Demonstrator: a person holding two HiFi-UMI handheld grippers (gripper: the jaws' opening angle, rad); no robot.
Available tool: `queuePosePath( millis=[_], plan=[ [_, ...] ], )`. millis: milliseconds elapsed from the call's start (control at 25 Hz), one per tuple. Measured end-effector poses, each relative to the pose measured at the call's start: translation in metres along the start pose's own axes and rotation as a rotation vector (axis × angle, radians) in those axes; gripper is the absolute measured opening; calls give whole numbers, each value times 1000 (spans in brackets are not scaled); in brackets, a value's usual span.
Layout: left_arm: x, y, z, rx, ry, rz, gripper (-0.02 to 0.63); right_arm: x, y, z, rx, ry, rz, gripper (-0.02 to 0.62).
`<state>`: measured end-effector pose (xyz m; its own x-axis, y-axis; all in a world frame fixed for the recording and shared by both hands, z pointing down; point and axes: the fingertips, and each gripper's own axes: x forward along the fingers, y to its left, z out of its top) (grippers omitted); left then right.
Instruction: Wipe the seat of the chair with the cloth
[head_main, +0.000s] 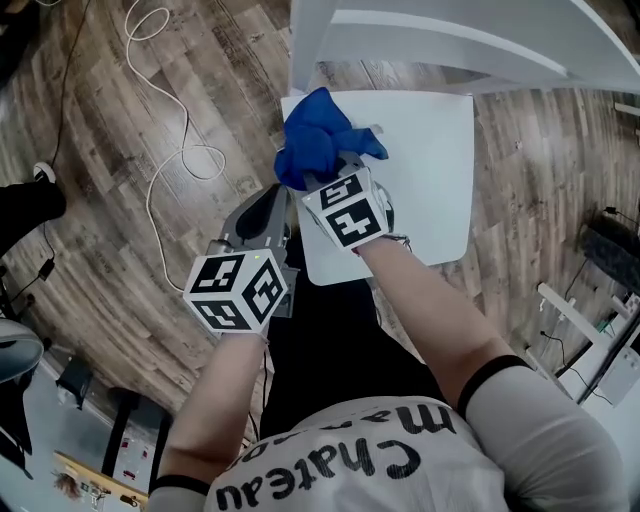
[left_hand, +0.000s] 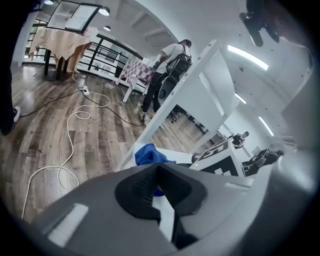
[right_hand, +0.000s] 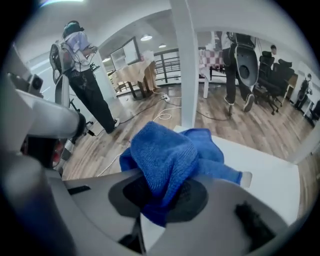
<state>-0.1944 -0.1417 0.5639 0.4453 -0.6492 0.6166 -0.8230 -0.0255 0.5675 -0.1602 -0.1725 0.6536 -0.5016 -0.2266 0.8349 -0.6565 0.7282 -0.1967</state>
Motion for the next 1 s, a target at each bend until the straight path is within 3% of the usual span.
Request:
queuePosePath(
  millis=[280, 1000],
  plan=[
    [12, -23, -9, 29, 29, -26, 9, -20, -35, -22, 78, -8, -70, 64],
    [52, -98, -44, 99, 113, -109, 9, -106, -183, -109, 304, -56, -247, 64]
  ],
)
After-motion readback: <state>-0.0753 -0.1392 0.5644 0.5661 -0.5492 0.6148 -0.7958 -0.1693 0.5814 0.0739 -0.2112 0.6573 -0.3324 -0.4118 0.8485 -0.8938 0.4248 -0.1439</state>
